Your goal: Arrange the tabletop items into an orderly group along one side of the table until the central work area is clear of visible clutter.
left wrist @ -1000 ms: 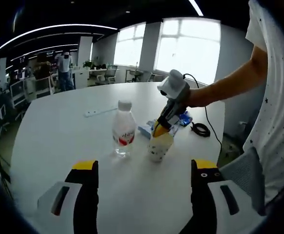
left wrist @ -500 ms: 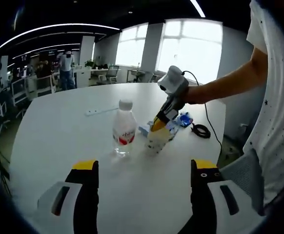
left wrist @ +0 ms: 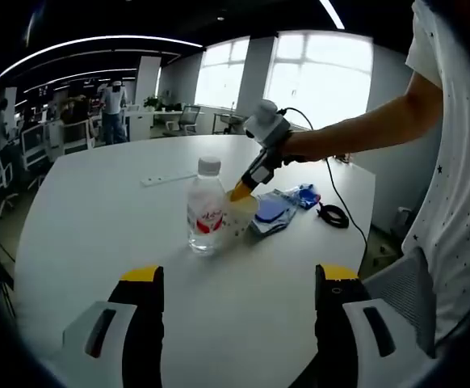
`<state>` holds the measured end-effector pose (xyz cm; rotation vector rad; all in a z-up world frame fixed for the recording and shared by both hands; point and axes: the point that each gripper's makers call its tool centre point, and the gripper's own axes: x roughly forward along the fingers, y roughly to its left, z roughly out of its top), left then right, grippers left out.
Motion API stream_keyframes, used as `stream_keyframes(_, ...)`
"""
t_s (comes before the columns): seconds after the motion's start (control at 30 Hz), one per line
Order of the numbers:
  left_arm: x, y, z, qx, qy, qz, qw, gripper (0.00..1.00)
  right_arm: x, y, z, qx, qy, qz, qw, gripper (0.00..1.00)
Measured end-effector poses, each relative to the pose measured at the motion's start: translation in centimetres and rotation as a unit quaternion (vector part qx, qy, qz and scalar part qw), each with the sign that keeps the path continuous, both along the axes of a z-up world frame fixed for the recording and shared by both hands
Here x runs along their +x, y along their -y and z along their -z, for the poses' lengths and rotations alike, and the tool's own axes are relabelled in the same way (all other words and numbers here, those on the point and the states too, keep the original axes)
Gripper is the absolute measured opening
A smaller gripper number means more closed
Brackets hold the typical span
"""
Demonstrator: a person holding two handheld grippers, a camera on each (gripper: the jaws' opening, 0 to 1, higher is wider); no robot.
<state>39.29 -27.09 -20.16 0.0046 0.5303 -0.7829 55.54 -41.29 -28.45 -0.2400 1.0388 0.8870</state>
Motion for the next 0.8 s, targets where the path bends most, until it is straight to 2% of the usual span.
stream_keyframes(0.13, -0.08, 0.14, 0.19, -0.001, -0.002, 0.000, 1.0000, 0.78, -0.23, -0.19, 0.47, 0.000, -0.012, 0.000, 0.9999, 0.00)
stream_keyframes(0.47, -0.12, 0.50, 0.36, -0.004, -0.005, 0.000, 1.0000, 0.77, 0.00, -0.32, 0.79, -0.002, -0.013, -0.002, 0.9999, 0.00)
stream_keyframes(0.57, -0.11, 0.62, 0.30, -0.005, -0.004, 0.000, 1.0000, 0.77, 0.05, -0.33, 0.73, -0.005, -0.004, -0.007, 1.0000, 0.07)
stream_keyframes(0.8, -0.12, 0.60, 0.56, -0.004, -0.007, 0.001, 1.0000, 0.78, 0.33, -0.36, 0.06, 0.002, 0.014, -0.006, 0.9999, 0.15)
